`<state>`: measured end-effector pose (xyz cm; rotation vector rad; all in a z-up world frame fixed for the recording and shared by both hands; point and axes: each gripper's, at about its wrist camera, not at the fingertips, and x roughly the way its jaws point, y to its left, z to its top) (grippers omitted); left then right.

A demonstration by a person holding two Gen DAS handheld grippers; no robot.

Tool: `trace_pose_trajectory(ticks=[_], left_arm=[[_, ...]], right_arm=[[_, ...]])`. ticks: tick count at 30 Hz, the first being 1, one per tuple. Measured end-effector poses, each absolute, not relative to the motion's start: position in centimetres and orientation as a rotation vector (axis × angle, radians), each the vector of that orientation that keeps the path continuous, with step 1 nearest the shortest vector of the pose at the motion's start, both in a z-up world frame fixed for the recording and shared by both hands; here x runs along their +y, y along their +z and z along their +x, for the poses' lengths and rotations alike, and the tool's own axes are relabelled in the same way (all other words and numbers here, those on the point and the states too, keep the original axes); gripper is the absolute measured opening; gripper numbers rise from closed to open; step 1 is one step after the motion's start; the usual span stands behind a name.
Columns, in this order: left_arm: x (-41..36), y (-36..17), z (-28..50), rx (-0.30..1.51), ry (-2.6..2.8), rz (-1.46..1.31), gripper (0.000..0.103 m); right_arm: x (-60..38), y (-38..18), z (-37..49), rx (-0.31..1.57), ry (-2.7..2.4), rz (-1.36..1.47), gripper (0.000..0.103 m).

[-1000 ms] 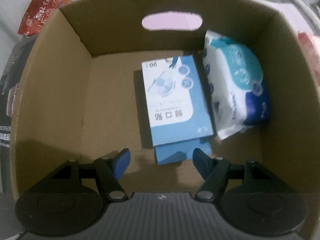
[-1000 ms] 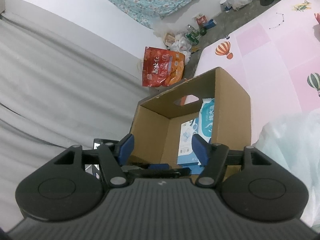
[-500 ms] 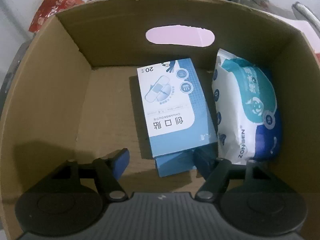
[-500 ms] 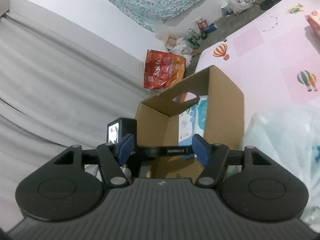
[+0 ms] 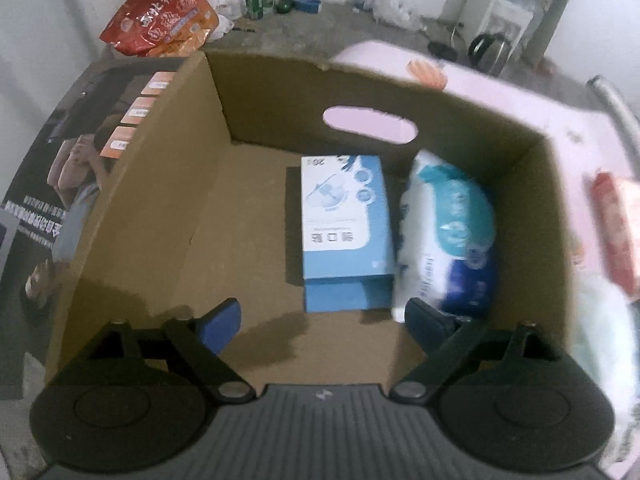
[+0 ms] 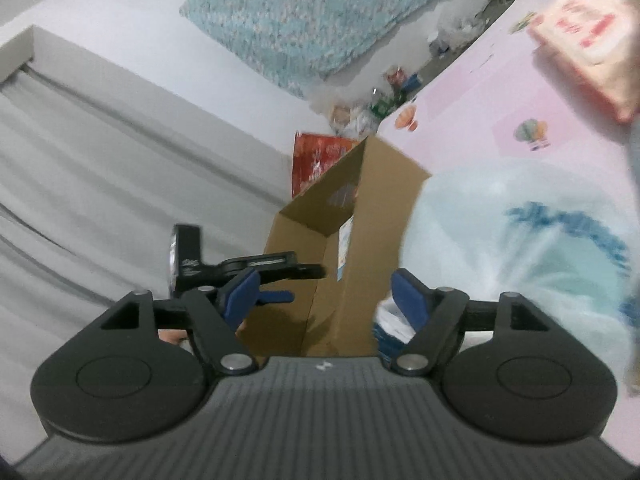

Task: Organize soft objects
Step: 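Withdraw the right tool from the box back toward the pile, then grasp the pink plush pig with the right gripper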

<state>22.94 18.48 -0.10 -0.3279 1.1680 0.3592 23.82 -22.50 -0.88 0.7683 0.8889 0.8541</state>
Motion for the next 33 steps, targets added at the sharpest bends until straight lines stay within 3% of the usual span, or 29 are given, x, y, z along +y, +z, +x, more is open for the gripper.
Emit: trace_pose_trajectory(ticks=[9,17,33], left_arm=[[13.7,5.2,18.3,1.009,0.259,-0.335,0.091],[5.3,7.6,14.4,0.882,0.159,-0.164,0.093],[-11.7,2.2,10.7,0.810,-0.156,-0.010,0.094]], right_arm=[[-37.0,-1.5,19.9,0.686,0.602,0.814,0.082],[-49.2,-4.9,20.7,0.600,0.270,0.850,0.085],[-50.2,-10.0,31.5,0.700,0.211,0.792,0.085]])
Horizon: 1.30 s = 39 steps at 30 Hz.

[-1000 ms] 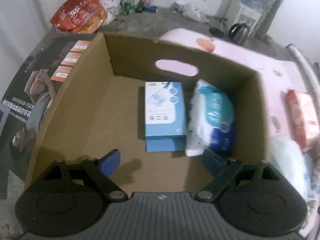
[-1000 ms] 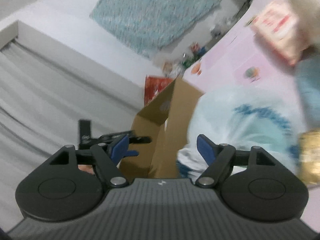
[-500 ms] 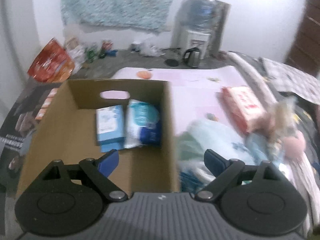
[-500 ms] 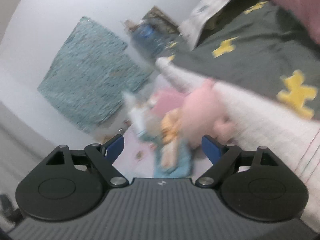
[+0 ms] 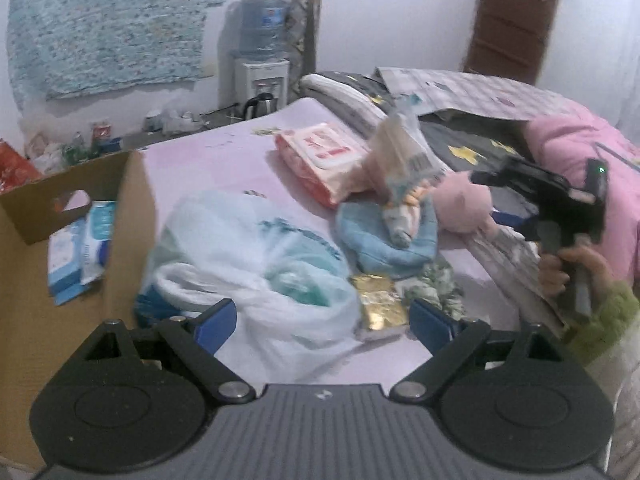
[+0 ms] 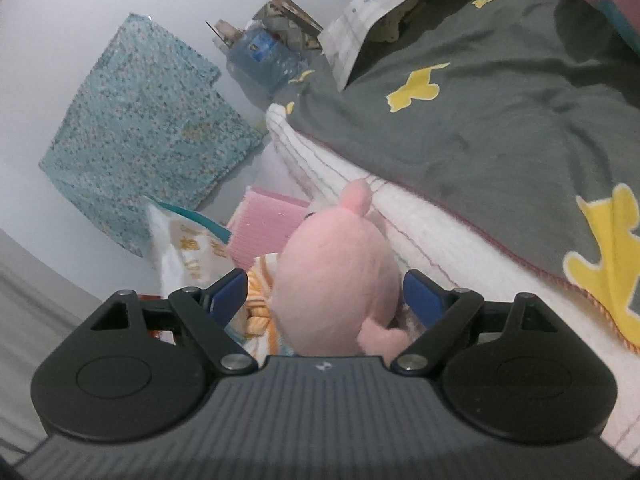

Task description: Organize soft objects

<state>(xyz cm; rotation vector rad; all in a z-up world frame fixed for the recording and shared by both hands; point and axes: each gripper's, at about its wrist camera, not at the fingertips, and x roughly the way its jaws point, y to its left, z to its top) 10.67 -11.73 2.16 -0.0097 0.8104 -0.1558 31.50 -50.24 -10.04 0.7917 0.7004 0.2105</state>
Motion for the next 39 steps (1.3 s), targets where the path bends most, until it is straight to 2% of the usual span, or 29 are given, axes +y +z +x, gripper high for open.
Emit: trace_pose_trajectory(ticks=[4,6,11,22,39], left_arm=[[-13.5,0.7,10.7,0.804,-0.182,0.000,0.094],[-14.3,0.0,10.6,0.808,-0.189,-0.003,0.094],[-15.0,-0.7,10.6,0.804,-0.196,0.001,0.094],[-16.0,-1.7,10.2,0.749,-0.222,0.071,0.094],[-16.8,-1.4,6.3,0.657,-0.380,0.149,0.094]], right_arm=[[-49.5,-10.6,32.3,0.734,0.241,0.776,0.083],[-49.3,-10.7,32.2,0.741,0.228,0.751,0.074],[-49.5,-10.5,31.1,0.747,0.228,0.753,0.068],[-51.9,-7.4,24.9,0.709,0.129,0.702,0.067],[-53.0,-5.6,11.5,0.715,0.283,0.917,0.068]])
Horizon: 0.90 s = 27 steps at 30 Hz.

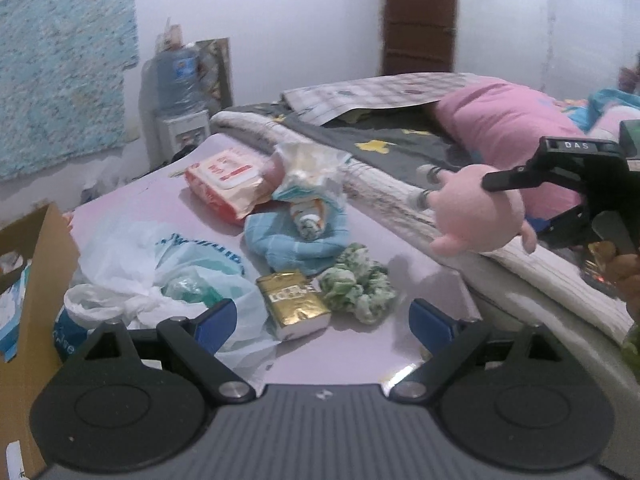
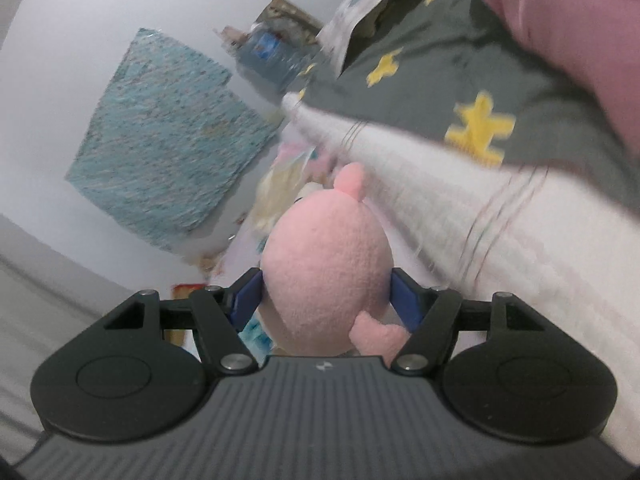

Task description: Organize soft objects

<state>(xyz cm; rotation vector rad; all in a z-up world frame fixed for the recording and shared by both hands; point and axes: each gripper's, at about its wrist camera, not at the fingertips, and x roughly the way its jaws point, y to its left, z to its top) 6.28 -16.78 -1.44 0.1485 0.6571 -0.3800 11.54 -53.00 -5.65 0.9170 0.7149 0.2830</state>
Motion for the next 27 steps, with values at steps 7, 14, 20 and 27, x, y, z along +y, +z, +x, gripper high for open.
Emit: trace_pose_trajectory(ticks=[7,14,20,27], left_arm=[[-16.6,-1.3,3.7,0.649,-0.467,0.180,0.094],[-17.1,-2.4,1.7,0.625,-0.489,0.284,0.094],[-18.4,-4.1,1.5,0.602,-0.498,0.403,0.094],[-20.4,-7.2,2.0,0.623,-0.491,0.542,0.094]], right_arm=[[-48.7,-6.0,9.0,0.821,0.467,0.971,0.068],[-43.3,-8.0,9.5,0.981,0.552,0.965,0.068],[-40.9,-9.6,10.9,1.109,0.564,0.934,0.068],[-39.8,-10.0,11.6,1.167,0.571,0.934,0.068]])
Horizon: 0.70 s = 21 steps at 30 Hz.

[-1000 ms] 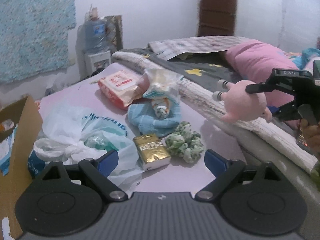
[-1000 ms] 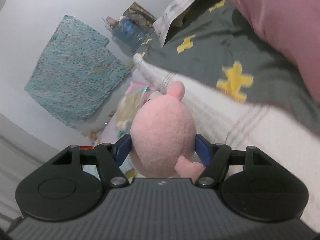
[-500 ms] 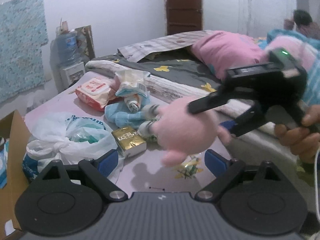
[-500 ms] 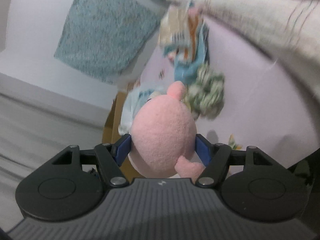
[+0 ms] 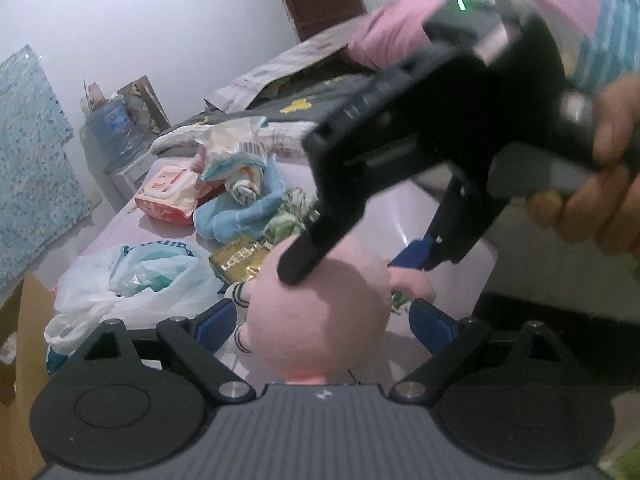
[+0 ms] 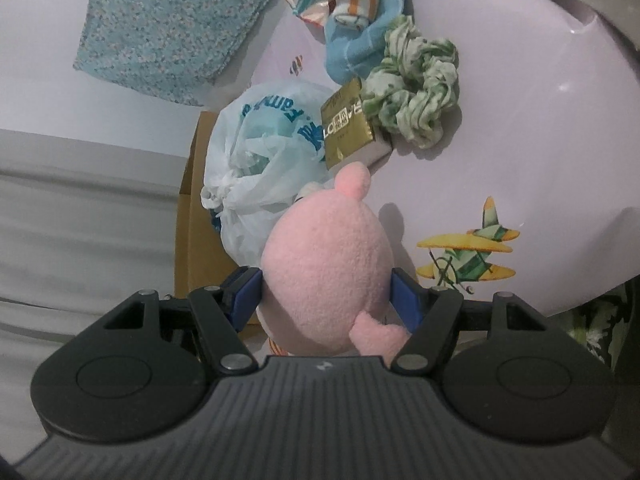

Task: Organize soft objects
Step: 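Close the left gripper on the pink plush doll while the right gripper holds it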

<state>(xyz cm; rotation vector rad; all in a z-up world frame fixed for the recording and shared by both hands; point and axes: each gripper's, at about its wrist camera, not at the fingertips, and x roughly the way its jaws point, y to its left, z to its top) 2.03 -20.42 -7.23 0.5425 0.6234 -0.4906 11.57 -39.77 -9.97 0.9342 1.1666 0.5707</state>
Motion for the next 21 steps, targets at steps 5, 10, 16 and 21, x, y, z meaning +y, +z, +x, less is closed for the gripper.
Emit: trace_pose_trajectory(ticks=[5,10,16,21], left_arm=[[-20.8,-8.7,1.8,0.616,-0.473,0.621,0.085],[-20.7,-9.0,1.7,0.606,-0.474,0.645,0.078],[-20.4,-8.6,1.9,0.616,-0.484,0.604,0.076],[-19.6,-8.4,3.0,0.663,-0.480,0.539,0.074]], right_arm=[[-39.9,-10.3,12.0,1.187,0.566,0.957,0.069],[-40.4,-10.4,11.8,1.196,0.563,0.971,0.070],[-41.0,-10.2,11.6,1.187,0.569,0.997,0.072],[-41.6,-10.0,11.5,1.159,0.576,1.033,0.073]])
